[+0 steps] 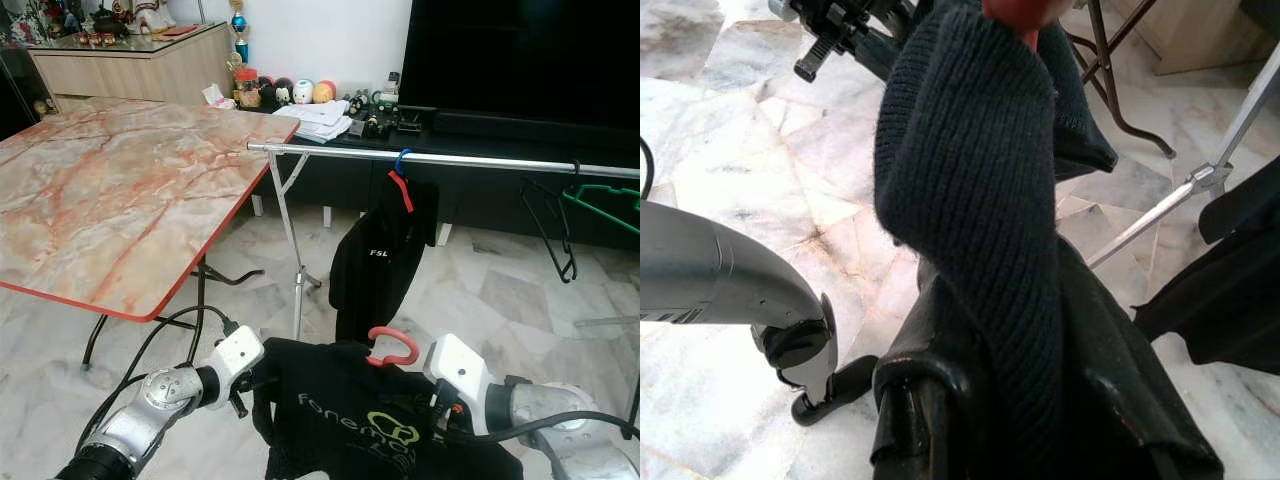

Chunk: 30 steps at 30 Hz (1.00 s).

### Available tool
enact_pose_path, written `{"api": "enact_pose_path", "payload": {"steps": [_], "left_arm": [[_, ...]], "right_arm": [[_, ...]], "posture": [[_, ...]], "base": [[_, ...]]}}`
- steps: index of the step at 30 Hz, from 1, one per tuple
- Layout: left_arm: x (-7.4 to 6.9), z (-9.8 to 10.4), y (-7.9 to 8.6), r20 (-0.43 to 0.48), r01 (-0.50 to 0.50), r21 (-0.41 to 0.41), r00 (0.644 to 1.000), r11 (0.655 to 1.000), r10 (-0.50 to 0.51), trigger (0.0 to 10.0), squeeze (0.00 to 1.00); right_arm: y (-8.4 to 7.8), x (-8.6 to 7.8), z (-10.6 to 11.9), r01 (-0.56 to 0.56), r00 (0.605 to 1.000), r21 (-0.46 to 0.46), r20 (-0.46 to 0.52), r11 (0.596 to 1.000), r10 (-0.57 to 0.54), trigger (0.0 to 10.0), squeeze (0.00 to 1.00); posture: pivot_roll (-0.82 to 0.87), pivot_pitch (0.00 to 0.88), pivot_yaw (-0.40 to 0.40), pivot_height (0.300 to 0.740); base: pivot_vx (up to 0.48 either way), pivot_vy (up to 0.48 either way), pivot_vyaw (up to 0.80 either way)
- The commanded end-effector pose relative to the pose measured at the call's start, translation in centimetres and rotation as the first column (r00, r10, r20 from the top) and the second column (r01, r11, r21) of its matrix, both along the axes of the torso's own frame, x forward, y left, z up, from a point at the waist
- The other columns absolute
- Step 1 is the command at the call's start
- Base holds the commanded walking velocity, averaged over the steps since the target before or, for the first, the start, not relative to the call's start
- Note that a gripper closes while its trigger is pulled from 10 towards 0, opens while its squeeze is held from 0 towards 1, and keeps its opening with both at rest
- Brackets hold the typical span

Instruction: Hang hanger

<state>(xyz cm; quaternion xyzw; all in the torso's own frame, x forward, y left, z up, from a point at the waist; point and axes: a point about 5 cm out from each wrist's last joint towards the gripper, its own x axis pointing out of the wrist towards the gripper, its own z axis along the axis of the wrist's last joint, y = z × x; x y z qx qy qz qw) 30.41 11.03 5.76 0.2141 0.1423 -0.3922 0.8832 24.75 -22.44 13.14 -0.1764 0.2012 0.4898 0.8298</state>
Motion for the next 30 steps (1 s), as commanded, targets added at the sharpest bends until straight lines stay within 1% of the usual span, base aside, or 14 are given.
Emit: {"api": "enact_pose_path", "payload": {"steps": [1,12,17,18,19,20,21,22,23,25,26,27,29,30], "left_arm": [[0.3,0.1,0.3,0.015,-0.008,0.025,1.0,1.0,0.008,0.0,0.0],[0.5,0.1,0.5,0.035,-0.033,0.044,0.999,0.998,0.031,0.0,0.0],[1.1,0.4,0.9,0.06,-0.101,0.048,0.993,0.994,0.098,0.0,0.0],[1.3,0.5,1.3,0.069,-0.132,0.051,0.989,0.99,0.129,0.0,0.0],[1.8,0.7,1.9,0.087,-0.192,0.063,0.979,0.979,0.186,0.0,0.0],[2.0,0.7,2.3,0.095,-0.22,0.069,0.972,0.973,0.213,0.0,0.0],[2.0,0.7,2.3,0.095,-0.22,0.069,0.972,0.973,0.213,0.0,0.0],[2.2,0.8,2.8,0.105,-0.268,0.072,0.96,0.961,0.26,0.0,0.0],[2.4,0.8,3.1,0.108,-0.294,0.069,0.952,0.953,0.286,0.0,0.0],[2.6,0.9,3.7,0.11,-0.345,0.068,0.935,0.936,0.336,0.0,0.0],[2.6,0.9,3.7,0.11,-0.345,0.068,0.935,0.936,0.336,0.0,0.0],[2.7,0.8,3.9,0.108,-0.364,0.075,0.928,0.928,0.356,0.0,0.0],[2.8,0.7,4.8,0.112,-0.431,0.098,0.9,0.897,0.42,0.0,0.0],[2.9,0.6,5.2,0.11,-0.457,0.105,0.888,0.883,0.446,0.0,0.0]], "right_arm": [[0.6,0.5,0.6,-0.022,0.999,0.007,0.043,1.0,0.022,10.0,0.0],[0.5,1.0,0.2,0.015,0.998,-0.031,0.061,0.999,-0.014,10.0,0.0],[-0.2,1.8,-0.5,0.095,0.993,-0.103,0.076,0.99,-0.087,10.0,0.0],[-0.6,2.1,-0.7,0.139,0.988,-0.13,0.088,0.982,-0.129,10.0,0.0],[-1.8,3.2,-1.1,0.27,0.961,-0.168,0.113,0.948,-0.253,10.0,0.0],[-2.5,3.8,-1.3,0.352,0.934,-0.187,0.136,0.917,-0.33,10.0,0.0],[-2.5,3.8,-1.3,0.352,0.934,-0.187,0.136,0.917,-0.33,10.0,0.0],[-3.6,4.7,-1.5,0.48,0.876,-0.187,0.163,0.857,-0.455,10.0,0.0],[-4.0,5.0,-1.4,0.539,0.84,-0.163,0.171,0.826,-0.515,10.0,0.0],[-4.6,5.8,-0.9,0.652,0.753,-0.072,0.178,0.755,-0.634,10.0,0.0],[-4.6,5.8,-0.9,0.652,0.753,-0.072,0.178,0.755,-0.634,10.0,0.0],[-4.9,6.2,-0.6,0.699,0.706,-0.017,0.17,0.715,-0.687,10.0,0.0],[-5.6,6.8,0.2,0.792,0.584,0.126,0.126,0.597,-0.802,10.0,0.0],[-5.8,7.0,0.4,0.817,0.539,0.182,0.095,0.547,-0.837,10.0,0.0]], "posture": [[-0.01,0.0,0.039,0.74],[-0.01,0.0,0.042,0.74],[0.0,0.0,0.041,0.74],[0.0,0.0,0.04,0.74],[0.0,0.0,0.039,0.74],[0.0,0.0,0.039,0.74],[0.0,0.0,0.039,0.74],[0.0,0.0,0.039,0.74],[0.0,0.0,0.039,0.74],[0.0,0.0,0.039,0.74],[0.0,0.0,0.039,0.74],[0.0,0.0,0.038,0.74],[0.0,0.0,0.037,0.74],[0.0,0.0,0.038,0.74]], "base": [[0.0,0.0,0.0],[0.0,0.0,0.0],[0.0,0.0,0.0],[0.0,0.0,0.0],[0.0,0.0,0.0],[0.0,0.0,0.0],[0.0,0.0,0.0],[0.0,0.0,0.0],[0.0,0.0,0.0],[0.0,0.0,0.0],[0.0,0.0,0.0],[0.0,0.0,0.0],[0.0,0.0,0.0],[0.0,0.0,0.0]]}}
